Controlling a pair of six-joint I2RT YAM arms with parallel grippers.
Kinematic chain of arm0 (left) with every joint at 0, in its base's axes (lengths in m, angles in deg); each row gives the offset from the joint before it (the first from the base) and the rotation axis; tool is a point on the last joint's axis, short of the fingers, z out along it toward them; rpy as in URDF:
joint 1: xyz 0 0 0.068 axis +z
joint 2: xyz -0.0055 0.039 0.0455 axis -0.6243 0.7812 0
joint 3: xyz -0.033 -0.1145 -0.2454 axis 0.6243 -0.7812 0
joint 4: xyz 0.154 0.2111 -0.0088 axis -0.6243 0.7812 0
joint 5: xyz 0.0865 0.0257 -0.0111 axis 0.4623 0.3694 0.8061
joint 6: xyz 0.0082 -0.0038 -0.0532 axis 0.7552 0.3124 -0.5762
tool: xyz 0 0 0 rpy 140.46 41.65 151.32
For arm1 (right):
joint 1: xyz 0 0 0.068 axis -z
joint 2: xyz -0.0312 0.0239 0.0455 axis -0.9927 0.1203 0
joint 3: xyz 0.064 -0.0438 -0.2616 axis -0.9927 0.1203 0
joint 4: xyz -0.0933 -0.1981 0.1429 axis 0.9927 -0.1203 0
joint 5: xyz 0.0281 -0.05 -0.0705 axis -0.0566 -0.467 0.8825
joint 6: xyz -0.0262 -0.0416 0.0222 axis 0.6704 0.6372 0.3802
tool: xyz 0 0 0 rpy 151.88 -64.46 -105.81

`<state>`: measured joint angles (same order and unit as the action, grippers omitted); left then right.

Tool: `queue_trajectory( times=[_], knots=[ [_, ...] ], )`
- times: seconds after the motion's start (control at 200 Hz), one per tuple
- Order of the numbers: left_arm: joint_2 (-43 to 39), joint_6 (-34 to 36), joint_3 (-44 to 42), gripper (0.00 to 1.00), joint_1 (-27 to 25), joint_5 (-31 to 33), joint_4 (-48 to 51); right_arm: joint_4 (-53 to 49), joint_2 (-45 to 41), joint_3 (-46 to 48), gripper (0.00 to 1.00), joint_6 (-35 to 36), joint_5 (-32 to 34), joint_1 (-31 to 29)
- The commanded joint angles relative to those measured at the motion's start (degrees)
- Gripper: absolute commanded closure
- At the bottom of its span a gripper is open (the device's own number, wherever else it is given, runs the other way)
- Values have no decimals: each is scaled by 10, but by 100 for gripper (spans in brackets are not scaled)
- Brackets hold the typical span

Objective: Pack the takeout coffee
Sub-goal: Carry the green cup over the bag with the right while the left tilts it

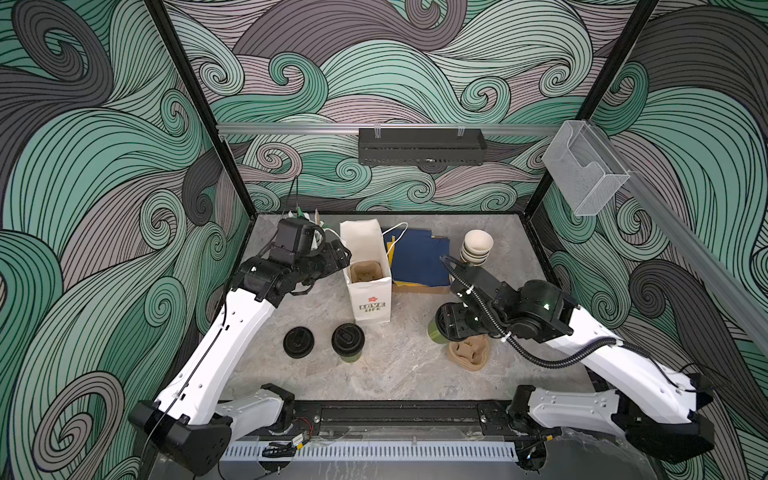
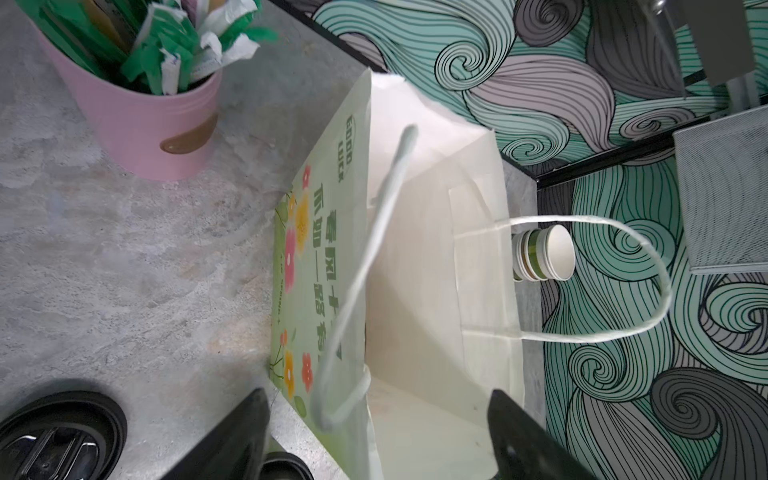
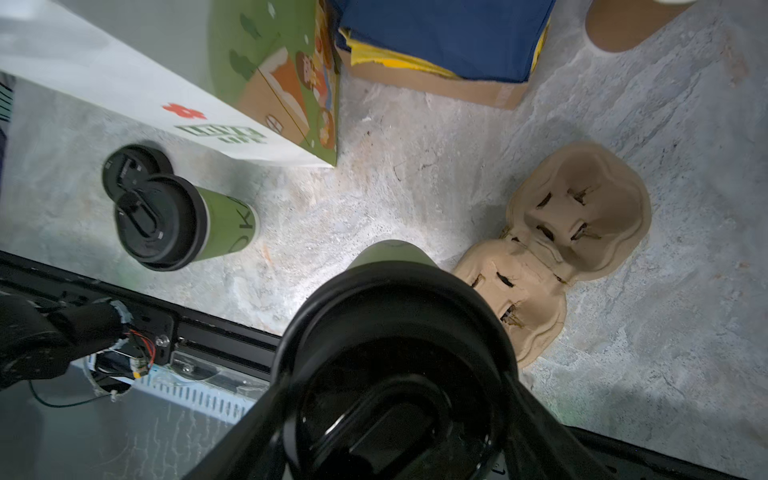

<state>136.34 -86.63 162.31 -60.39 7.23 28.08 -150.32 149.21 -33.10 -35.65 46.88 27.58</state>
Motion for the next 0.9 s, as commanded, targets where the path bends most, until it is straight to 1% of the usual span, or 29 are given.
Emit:
queue_trajectory(
  times=[0.0,0.05,0.145,0.25,0.3,0.365,0.395,0.53,0.63,0.735,0.805,0.895],
  knots=[
    [6,27,14,22,-10,4,48,-32,-4,-46,26,7,26,5],
    [12,30,10,27,-14,6,46,-34,0,-66,26,11,26,6],
    [20,30,5,30,-22,3,39,-45,13,-110,26,23,28,7],
    [22,27,-3,43,-32,4,19,-59,31,-159,26,44,34,8],
    [22,24,-6,52,-37,6,12,-65,40,-181,25,54,38,8],
    [23,20,-6,63,-43,18,13,-74,52,-204,25,65,41,8],
    [23,18,-7,66,-46,26,16,-77,56,-215,25,70,42,9],
    [23,7,-12,73,-64,58,16,-82,77,-253,25,88,41,13],
    [26,-5,-19,80,-73,69,2,-87,92,-278,25,100,36,16],
    [29,-23,-20,92,-81,67,-5,-99,110,-313,25,111,28,21],
    [33,-44,-18,97,-88,62,-6,-109,123,-339,25,117,23,22],
    [25,-79,-25,100,-102,77,-17,-123,138,-371,25,124,18,23]
  ],
)
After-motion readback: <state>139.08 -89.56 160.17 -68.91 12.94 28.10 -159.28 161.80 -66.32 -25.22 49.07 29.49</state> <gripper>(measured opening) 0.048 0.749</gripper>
